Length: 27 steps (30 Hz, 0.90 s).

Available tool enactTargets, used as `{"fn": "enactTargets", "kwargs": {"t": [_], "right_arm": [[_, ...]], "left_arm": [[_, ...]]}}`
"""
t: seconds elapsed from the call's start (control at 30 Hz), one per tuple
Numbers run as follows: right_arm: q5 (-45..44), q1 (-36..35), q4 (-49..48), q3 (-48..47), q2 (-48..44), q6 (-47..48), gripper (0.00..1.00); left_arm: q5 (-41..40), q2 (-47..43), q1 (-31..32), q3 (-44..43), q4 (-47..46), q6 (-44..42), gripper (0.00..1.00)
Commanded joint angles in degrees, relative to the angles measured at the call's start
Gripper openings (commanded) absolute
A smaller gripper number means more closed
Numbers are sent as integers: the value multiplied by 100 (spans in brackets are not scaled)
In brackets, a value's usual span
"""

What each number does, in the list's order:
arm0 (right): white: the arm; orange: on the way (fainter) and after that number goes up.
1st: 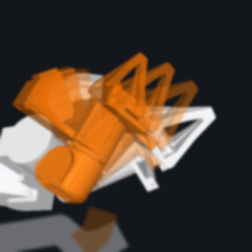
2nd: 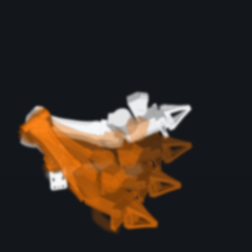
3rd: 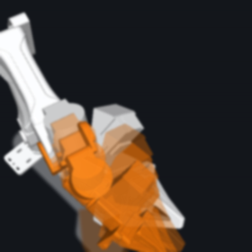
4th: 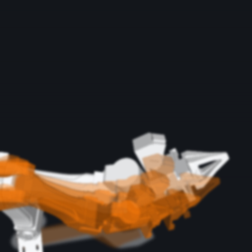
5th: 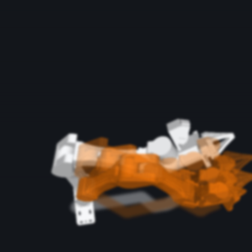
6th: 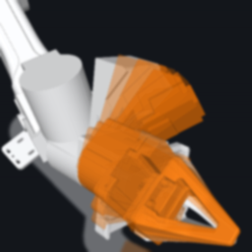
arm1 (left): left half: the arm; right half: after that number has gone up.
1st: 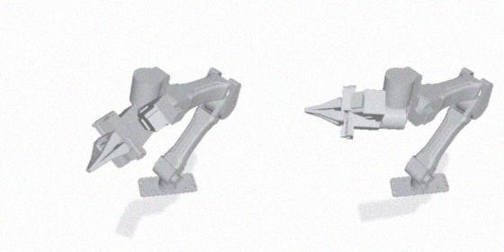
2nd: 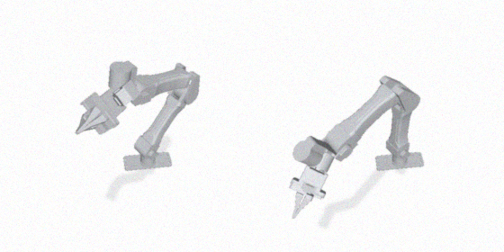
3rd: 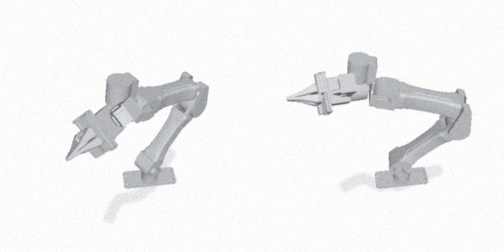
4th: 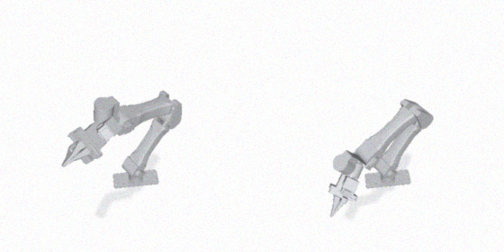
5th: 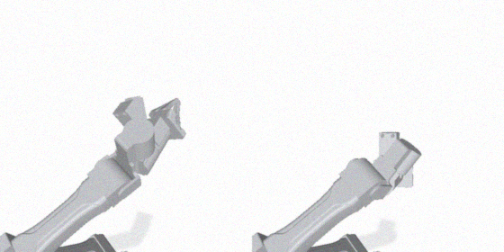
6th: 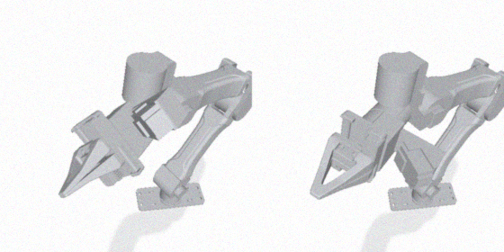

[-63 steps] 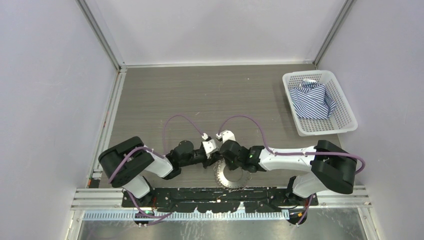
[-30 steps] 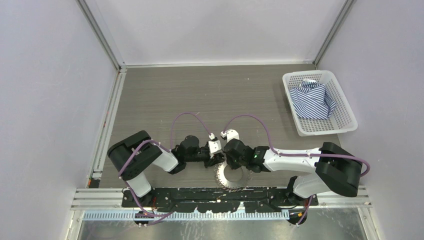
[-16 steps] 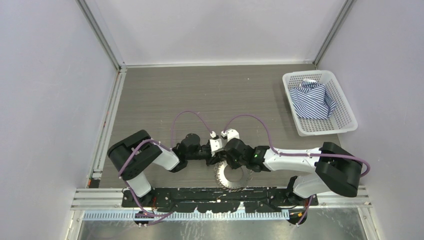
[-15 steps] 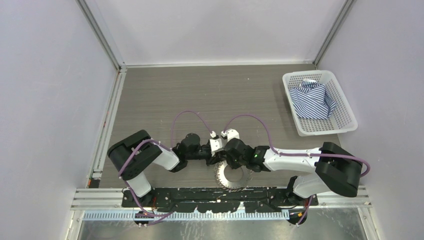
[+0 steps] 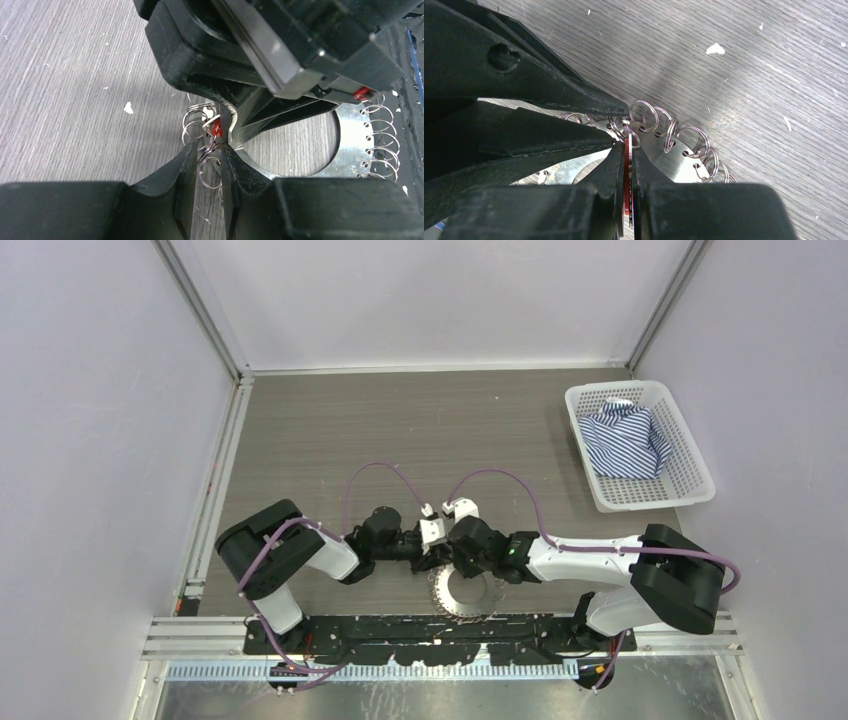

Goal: Remove the keys from the keyring

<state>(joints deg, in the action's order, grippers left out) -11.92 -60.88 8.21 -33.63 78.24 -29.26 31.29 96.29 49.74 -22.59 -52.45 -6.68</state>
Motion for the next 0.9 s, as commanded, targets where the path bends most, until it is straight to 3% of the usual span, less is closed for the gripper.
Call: {"fn": "enactTargets", "kwargs": {"t": [0.0,0.3,0.43,0.87], "right_arm": [[-46,40,-145,7,-181,-16,1],[-81,78,-32,2,-371,-10,1],[-100,89,79,-30,-514,-1,1],[-316,156,632,-94,-959,-181,1]], "left_arm": [[239,102,-8,-53,-136,-53,25],[277,180,-8,-171,10,-78,18],[132,139,-8,-181,31,-161,1],[-733,-729,-8,376,-1170,342,1]]}}
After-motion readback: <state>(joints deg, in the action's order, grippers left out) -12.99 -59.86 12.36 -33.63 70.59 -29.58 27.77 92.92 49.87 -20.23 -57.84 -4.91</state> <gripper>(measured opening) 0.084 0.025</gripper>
